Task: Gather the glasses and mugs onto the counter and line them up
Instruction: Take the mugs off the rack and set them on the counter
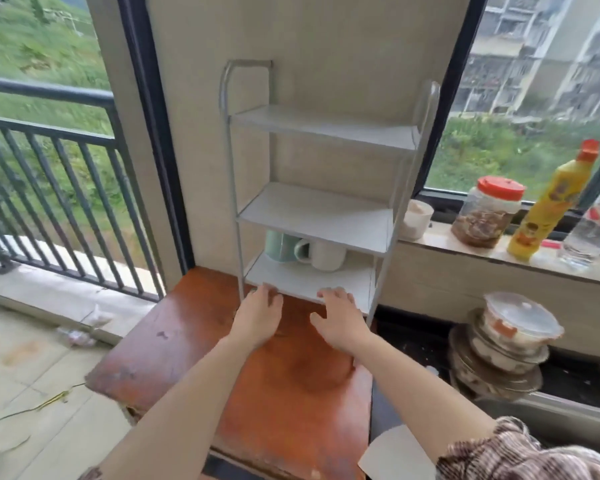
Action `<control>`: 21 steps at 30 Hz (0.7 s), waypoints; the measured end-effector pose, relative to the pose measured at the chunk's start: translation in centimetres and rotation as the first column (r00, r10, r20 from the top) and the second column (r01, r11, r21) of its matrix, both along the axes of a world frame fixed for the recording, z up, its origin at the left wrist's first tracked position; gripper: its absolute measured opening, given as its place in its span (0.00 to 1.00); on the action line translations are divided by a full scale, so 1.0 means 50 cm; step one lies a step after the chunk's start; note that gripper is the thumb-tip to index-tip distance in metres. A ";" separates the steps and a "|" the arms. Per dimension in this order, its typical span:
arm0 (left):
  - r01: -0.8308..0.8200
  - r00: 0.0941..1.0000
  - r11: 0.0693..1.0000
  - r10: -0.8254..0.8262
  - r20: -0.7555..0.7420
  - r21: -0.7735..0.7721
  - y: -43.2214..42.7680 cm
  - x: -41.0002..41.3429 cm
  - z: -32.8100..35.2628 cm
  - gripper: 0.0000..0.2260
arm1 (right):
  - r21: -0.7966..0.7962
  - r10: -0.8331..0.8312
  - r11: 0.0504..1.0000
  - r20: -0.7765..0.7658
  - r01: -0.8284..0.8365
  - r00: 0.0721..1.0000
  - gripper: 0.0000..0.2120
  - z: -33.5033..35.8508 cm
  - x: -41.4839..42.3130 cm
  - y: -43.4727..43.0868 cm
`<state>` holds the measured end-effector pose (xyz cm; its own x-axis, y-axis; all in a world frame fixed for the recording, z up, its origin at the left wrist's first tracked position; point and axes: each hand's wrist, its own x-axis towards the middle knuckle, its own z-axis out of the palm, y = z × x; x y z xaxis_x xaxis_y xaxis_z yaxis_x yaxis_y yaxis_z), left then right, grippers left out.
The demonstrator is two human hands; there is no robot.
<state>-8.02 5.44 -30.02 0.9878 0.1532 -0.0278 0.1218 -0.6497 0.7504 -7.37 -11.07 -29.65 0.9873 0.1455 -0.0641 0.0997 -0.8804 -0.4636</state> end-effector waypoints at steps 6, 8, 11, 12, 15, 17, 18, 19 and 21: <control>0.091 0.995 0.982 -0.098 -0.030 -0.167 0.040 0.141 -0.016 0.15 | 0.288 -0.155 0.941 -0.101 0.178 0.983 0.22 0.000 0.143 0.071; 0.119 0.991 0.968 -0.130 -0.039 -0.221 0.041 0.171 -0.022 0.15 | 0.386 -0.218 0.886 -0.142 0.257 0.966 0.21 0.003 0.174 0.088; 0.137 0.986 0.934 -0.159 -0.040 -0.329 0.042 0.205 -0.030 0.15 | 0.534 -0.319 0.748 -0.230 0.393 0.919 0.18 0.008 0.210 0.112; 0.138 0.986 0.934 -0.161 -0.042 -0.330 0.043 0.215 -0.032 0.15 | 0.588 -0.341 0.679 -0.278 0.440 0.898 0.15 0.011 0.219 0.119; 0.099 0.991 0.925 -0.126 -0.052 -0.367 0.049 0.235 -0.036 0.12 | 0.690 -0.353 0.477 -0.416 0.544 0.838 0.06 0.025 0.239 0.136; 0.093 0.991 0.907 -0.126 -0.054 -0.411 0.052 0.246 -0.036 0.12 | 0.733 -0.326 0.353 -0.487 0.582 0.810 0.04 0.030 0.247 0.143; 0.109 0.989 0.901 -0.142 -0.048 -0.420 0.053 0.251 -0.035 0.12 | 0.753 -0.307 0.284 -0.515 0.593 0.800 0.05 0.032 0.249 0.145; 0.127 0.986 0.892 -0.161 -0.042 -0.434 0.053 0.257 -0.034 0.13 | 0.768 -0.292 0.219 -0.537 0.602 0.791 0.05 0.034 0.248 0.145; 0.128 0.981 0.864 -0.181 -0.063 -0.487 0.049 0.266 -0.029 0.13 | 0.774 -0.292 0.140 -0.563 0.617 0.773 0.06 0.036 0.243 0.140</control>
<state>5.26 7.86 -31.47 0.9852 -0.0594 -0.1609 0.1433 -0.2304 0.9625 4.79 -4.06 -27.86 0.8622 -0.2073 -0.4622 -0.3984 0.2859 -0.8715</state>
